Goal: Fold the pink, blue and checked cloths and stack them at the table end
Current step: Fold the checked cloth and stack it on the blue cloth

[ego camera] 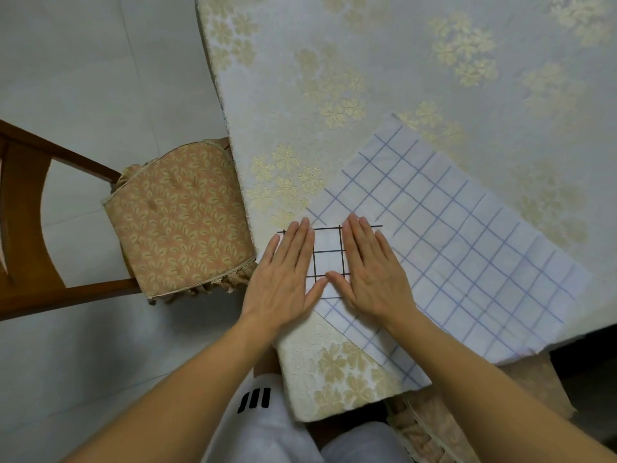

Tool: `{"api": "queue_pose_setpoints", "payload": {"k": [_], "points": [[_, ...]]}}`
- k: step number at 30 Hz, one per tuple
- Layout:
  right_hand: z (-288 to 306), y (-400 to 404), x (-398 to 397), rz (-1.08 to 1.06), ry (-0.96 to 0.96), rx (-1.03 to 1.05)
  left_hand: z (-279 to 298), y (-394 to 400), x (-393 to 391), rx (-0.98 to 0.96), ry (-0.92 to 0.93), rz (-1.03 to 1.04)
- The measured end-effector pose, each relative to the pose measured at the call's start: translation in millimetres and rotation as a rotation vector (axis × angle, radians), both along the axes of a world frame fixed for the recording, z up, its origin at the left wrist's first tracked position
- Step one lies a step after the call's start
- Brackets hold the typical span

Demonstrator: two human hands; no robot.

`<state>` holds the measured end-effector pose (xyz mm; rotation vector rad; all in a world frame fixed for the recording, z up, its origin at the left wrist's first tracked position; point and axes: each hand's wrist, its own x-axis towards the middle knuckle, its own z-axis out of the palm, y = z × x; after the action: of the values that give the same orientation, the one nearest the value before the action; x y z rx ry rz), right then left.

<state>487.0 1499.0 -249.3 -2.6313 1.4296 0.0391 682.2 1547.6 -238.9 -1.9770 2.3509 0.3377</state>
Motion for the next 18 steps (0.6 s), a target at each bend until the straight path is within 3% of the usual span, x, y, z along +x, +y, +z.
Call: {"api": "queue_pose_setpoints", "payload": {"k": [12, 18], "points": [[7.0, -2.9, -0.2, 0.012, 0.044, 0.092, 7.3, -0.1, 0.7, 0.032, -0.02, 0.011], [24.7, 2.6, 3.2, 0.053, -0.019, 0.0, 26.2, 13.8, -11.6, -0.01, 0.004, 0.064]]}}
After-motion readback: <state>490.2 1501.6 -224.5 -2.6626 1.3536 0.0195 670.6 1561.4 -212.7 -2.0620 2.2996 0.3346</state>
